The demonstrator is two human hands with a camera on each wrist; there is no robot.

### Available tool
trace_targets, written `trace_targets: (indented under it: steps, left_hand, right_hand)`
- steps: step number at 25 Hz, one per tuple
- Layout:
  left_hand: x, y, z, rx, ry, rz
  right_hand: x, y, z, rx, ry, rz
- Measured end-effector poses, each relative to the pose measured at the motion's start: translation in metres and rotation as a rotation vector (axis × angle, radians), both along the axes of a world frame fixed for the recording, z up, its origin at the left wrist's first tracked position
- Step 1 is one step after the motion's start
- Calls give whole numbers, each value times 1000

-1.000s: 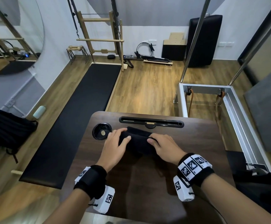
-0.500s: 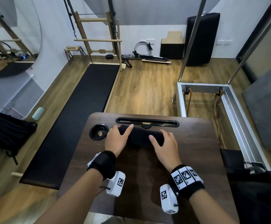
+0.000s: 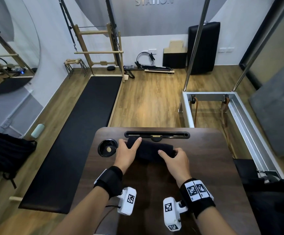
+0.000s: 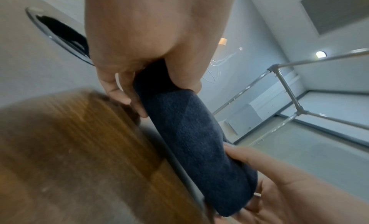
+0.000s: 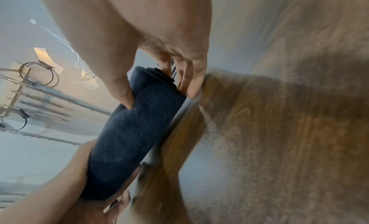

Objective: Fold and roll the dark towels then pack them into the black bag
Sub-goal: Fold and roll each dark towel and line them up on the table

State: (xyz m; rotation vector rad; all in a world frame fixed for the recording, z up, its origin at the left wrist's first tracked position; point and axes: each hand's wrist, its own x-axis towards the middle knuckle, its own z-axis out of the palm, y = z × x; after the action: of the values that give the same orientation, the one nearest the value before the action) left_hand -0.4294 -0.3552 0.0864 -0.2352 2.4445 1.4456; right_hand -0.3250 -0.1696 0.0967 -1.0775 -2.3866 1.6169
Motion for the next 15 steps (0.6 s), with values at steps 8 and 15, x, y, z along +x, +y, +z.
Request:
trace_targets:
  steps: [8, 15]
  left_hand:
    - [-28, -52, 13, 132, 153, 152]
    - [-77, -101, 13, -143, 96, 90]
  right_hand:
    - [-56, -66, 7, -423, 188, -49]
    - [-130, -115, -6, -170, 137, -95]
